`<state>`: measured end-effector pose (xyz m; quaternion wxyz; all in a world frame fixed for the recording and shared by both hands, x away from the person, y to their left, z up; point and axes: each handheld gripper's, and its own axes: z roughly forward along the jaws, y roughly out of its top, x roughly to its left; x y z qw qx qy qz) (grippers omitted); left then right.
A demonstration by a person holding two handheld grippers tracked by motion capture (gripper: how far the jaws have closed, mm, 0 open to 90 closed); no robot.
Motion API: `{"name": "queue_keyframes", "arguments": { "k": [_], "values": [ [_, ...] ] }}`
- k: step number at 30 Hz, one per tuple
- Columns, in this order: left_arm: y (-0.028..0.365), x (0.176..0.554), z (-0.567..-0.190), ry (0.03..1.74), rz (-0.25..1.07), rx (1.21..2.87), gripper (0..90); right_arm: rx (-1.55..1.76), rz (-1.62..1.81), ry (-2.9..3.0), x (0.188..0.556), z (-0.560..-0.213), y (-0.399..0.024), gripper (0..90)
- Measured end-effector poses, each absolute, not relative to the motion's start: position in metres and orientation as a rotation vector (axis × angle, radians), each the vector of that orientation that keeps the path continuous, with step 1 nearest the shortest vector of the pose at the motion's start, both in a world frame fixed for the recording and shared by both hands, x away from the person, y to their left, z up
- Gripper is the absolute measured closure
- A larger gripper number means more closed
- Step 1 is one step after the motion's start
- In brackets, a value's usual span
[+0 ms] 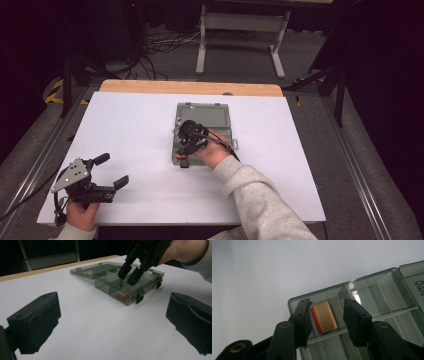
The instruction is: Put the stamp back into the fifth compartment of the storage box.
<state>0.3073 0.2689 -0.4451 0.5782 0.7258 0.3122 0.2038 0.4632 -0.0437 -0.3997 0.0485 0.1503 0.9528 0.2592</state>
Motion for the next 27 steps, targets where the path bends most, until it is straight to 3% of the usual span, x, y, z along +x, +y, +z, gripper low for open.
{"name": "queue_keyframes", "arguments": {
  "k": [11,18,27],
  "values": [
    [0.268,0.307,-0.445,0.731,0.471,1.691,0.5,0.465,0.91,2.826,0.457,-0.384,-0.051,36.1],
    [0.268,0.307,-0.445,0.729,0.471,1.694,0.5,0.433,1.021,2.748,0.447,-0.373,-0.053,7.5],
    [0.267,0.307,-0.445,0.729,0.476,1.692,0.5,0.401,1.109,2.702,0.435,-0.359,-0.059,1.0]
  ]
}}
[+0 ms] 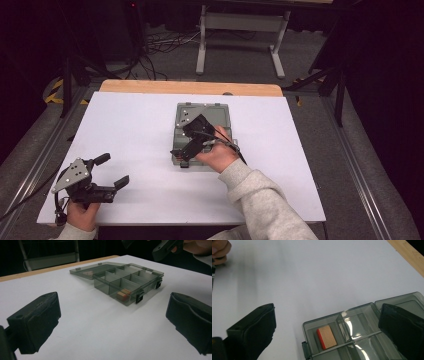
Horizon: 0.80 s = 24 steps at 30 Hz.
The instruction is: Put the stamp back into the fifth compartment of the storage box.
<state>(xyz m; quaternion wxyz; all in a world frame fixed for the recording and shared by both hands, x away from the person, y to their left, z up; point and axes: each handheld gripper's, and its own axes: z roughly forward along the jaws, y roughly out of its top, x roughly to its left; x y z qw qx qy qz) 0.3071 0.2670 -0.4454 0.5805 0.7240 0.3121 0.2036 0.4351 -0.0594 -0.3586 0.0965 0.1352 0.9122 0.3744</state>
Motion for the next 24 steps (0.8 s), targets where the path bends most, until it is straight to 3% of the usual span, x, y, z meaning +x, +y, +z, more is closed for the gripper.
{"name": "queue_keyframes", "arguments": {
  "k": [24],
  "values": [
    [0.267,0.307,-0.446,0.734,0.472,1.689,0.5,0.374,1.218,2.597,0.411,-0.34,-0.087,0.2]
  ]
}}
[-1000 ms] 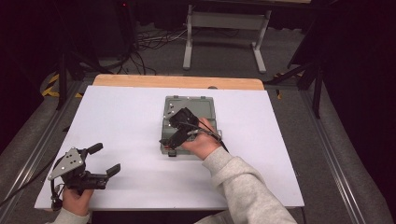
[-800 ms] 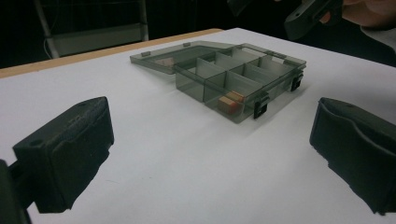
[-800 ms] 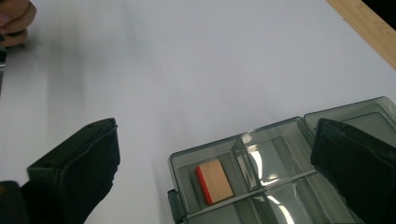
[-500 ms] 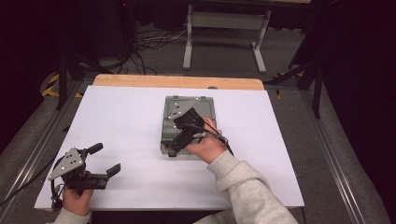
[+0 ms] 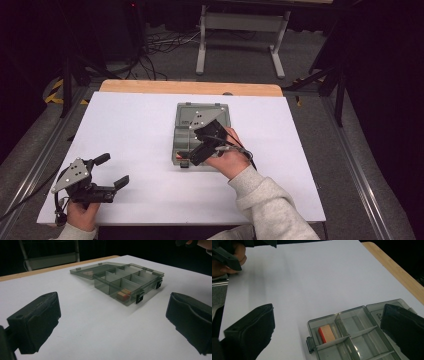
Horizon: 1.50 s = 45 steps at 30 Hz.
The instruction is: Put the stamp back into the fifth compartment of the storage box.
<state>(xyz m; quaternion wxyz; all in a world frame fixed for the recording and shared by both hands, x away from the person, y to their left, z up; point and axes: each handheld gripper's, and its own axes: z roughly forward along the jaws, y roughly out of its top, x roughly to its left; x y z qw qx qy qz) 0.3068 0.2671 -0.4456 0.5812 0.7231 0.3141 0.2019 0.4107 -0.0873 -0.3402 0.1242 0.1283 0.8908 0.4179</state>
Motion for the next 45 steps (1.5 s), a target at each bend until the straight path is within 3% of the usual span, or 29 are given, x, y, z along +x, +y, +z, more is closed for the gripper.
{"name": "queue_keyframes", "arguments": {
  "k": [24,45],
  "values": [
    [0.268,0.307,-0.446,0.748,0.475,1.684,0.3,0.462,1.343,2.425,0.38,-0.333,-0.155,0.2],
    [0.268,0.309,-0.448,0.759,0.483,1.672,0.2,0.557,1.452,2.294,0.358,-0.362,-0.215,0.3]
  ]
}}
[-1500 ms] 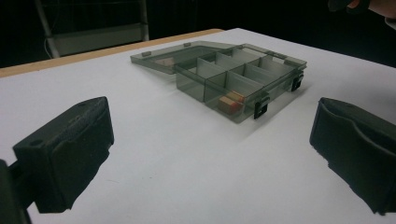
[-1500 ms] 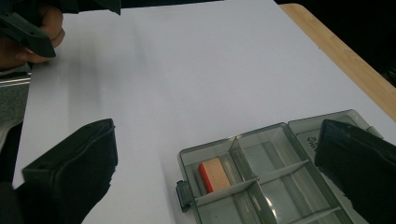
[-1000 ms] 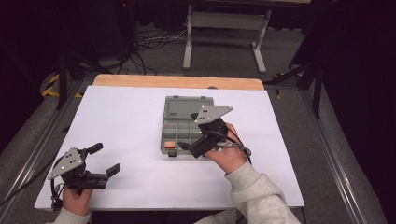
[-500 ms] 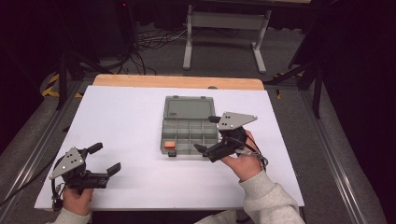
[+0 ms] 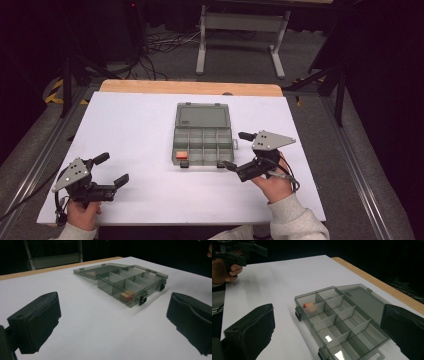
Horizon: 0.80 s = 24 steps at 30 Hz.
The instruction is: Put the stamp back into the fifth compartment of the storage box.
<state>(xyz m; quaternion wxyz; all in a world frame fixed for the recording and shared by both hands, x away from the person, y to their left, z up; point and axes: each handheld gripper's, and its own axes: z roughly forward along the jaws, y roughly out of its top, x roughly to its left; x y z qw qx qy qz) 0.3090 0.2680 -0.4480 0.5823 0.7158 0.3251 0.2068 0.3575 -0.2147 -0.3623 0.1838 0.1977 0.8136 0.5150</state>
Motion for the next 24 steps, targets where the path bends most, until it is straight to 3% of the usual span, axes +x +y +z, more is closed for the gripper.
{"name": "queue_keyframes", "arguments": {
  "k": [24],
  "values": [
    [0.267,0.309,-0.45,0.759,0.486,1.669,0.2,0.68,1.499,2.214,0.339,-0.426,-0.264,0.2]
  ]
}}
